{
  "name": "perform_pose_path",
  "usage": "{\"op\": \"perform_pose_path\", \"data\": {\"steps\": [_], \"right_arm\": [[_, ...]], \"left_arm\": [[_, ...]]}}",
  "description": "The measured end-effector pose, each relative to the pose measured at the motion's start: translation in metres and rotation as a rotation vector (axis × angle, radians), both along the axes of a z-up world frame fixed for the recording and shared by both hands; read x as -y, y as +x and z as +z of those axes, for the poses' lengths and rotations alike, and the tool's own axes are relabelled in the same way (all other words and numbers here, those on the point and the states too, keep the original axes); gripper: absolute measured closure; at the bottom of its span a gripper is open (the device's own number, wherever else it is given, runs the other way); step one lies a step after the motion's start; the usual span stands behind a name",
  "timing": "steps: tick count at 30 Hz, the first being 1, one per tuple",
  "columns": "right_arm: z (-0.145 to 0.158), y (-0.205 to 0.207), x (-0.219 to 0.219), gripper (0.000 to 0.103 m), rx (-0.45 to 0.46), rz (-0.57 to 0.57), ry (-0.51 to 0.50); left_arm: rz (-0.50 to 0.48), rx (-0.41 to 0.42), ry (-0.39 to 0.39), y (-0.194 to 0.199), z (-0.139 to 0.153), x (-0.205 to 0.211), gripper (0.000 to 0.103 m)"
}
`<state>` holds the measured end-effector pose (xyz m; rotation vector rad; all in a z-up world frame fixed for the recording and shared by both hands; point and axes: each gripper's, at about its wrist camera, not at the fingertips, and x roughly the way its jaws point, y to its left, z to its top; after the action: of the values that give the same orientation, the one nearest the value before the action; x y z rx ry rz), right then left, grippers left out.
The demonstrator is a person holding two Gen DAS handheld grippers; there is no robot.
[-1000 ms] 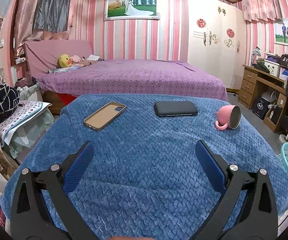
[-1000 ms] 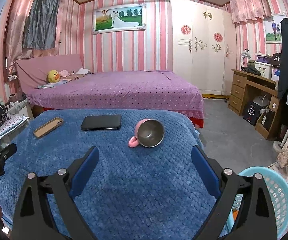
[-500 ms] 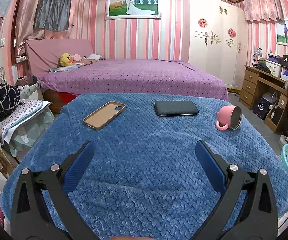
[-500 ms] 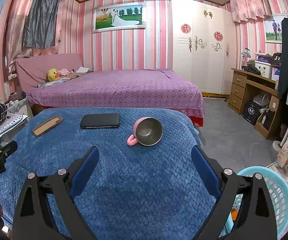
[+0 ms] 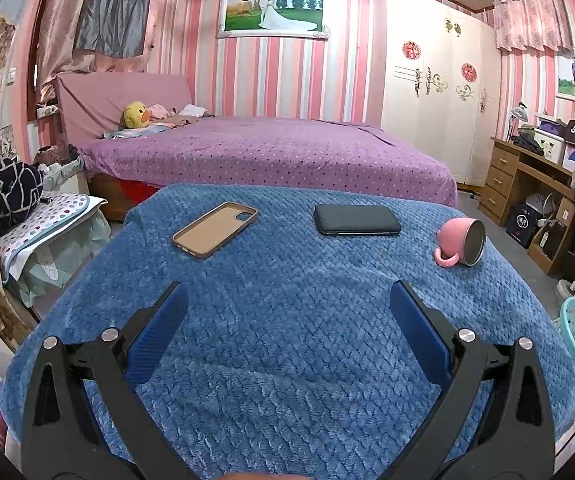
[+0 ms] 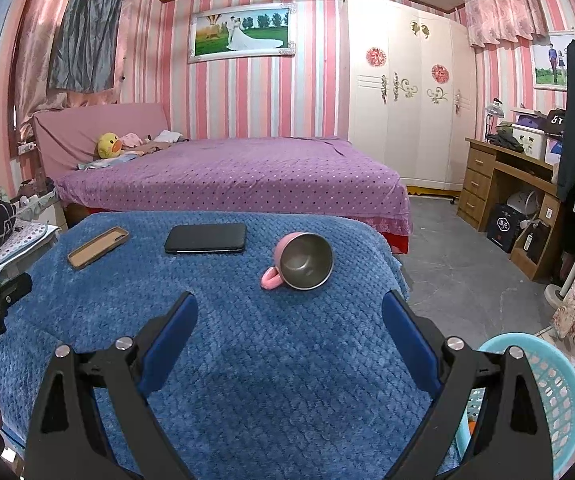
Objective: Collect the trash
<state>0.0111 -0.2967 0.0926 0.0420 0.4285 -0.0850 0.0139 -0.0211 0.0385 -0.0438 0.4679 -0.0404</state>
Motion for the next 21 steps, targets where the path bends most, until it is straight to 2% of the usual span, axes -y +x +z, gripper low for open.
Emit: {"op": "perform_pose_path", "data": {"steps": [21], "right_arm": [[-0.0019,0.0006,-0.0001,0.012,-0.002,0.004,-0.004]], "left_arm": [[-0.007,0.002,0.0,-0.0019,0.0043,-0.0031,0.005]]}}
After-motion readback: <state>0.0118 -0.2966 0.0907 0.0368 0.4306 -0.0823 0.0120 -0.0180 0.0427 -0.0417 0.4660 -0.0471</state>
